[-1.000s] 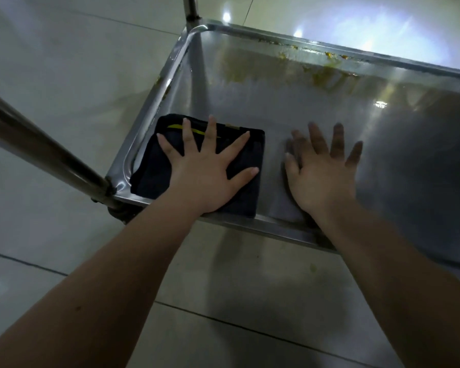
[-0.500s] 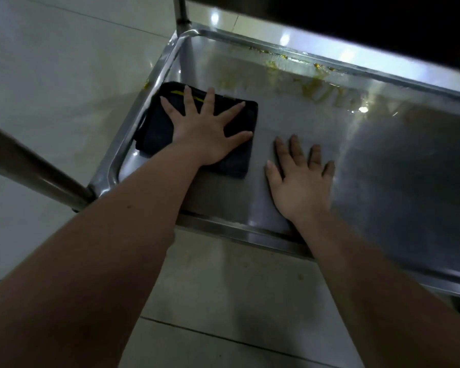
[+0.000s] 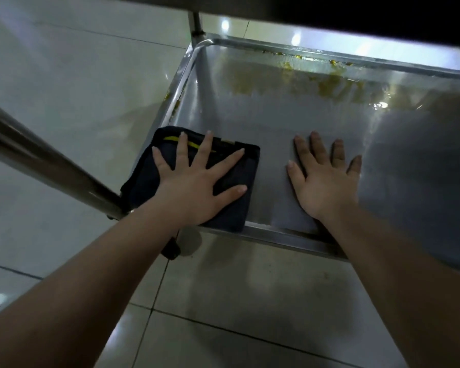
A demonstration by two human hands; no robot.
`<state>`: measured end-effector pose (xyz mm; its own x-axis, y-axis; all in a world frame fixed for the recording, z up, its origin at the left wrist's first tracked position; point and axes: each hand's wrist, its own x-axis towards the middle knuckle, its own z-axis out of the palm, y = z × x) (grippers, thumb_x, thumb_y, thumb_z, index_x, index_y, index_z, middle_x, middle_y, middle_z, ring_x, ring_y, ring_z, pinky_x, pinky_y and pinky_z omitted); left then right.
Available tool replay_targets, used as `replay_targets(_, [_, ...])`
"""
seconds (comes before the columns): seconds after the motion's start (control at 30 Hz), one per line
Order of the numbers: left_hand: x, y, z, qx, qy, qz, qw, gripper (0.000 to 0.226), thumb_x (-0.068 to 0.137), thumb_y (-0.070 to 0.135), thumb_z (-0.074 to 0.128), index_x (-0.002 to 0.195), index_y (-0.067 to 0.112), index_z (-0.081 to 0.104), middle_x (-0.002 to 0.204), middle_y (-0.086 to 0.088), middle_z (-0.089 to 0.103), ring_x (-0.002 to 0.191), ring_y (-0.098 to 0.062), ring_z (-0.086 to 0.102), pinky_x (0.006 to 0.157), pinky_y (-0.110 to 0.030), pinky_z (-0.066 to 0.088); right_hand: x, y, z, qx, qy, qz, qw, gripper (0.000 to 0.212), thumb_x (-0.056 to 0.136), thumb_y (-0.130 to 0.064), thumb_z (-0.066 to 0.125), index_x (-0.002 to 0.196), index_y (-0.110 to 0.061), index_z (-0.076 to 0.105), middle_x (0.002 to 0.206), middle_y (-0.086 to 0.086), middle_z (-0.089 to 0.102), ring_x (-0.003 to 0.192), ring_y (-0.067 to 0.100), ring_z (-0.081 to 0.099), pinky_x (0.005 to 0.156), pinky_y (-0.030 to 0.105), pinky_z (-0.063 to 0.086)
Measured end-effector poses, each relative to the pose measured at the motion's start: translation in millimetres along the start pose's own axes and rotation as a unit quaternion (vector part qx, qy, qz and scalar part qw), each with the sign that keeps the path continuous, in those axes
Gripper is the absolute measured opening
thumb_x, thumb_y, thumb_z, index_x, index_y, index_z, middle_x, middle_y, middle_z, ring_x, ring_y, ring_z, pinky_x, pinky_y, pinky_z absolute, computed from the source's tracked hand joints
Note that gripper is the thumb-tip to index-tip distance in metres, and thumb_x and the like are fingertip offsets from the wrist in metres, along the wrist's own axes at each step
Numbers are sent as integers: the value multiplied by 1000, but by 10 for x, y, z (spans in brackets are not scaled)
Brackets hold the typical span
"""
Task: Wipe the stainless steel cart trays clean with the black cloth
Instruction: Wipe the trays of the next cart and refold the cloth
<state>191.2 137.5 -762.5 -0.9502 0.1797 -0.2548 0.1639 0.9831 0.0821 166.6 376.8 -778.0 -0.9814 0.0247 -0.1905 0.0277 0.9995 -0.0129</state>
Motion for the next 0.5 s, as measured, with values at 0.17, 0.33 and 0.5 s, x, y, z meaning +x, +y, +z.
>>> replay_targets(0.17, [4, -11, 29, -5, 15, -10, 1000, 68, 77, 88, 7, 137, 70, -17, 162, 7, -23, 145, -41, -23, 106, -75, -14, -54, -16, 38, 11, 22, 1, 1000, 62, 98, -59, 12, 155, -39, -1, 165, -7, -4, 150, 35, -5, 117, 60, -3])
replay_targets(0.33, [459, 22, -56, -3, 43, -7, 999, 69, 77, 90, 9, 141, 68, -8, 164, 6, -14, 147, -41, -18, 106, -76, -10, -34, 6, 59, 18, 31, 3, 999, 61, 98, -59, 13, 155, -39, 2, 165, -8, -1, 150, 34, -3, 117, 59, -2])
replay_targets(0.5, [1082, 53, -235, -4, 53, -13, 999, 70, 80, 89, 14, 144, 66, -1, 165, 3, -8, 148, -41, -14, 105, -78, -8, -33, 20, 49, 19, 29, 2, 999, 61, 98, -60, 11, 155, -41, 0, 165, -8, -2, 151, 33, -5, 118, 58, -3])
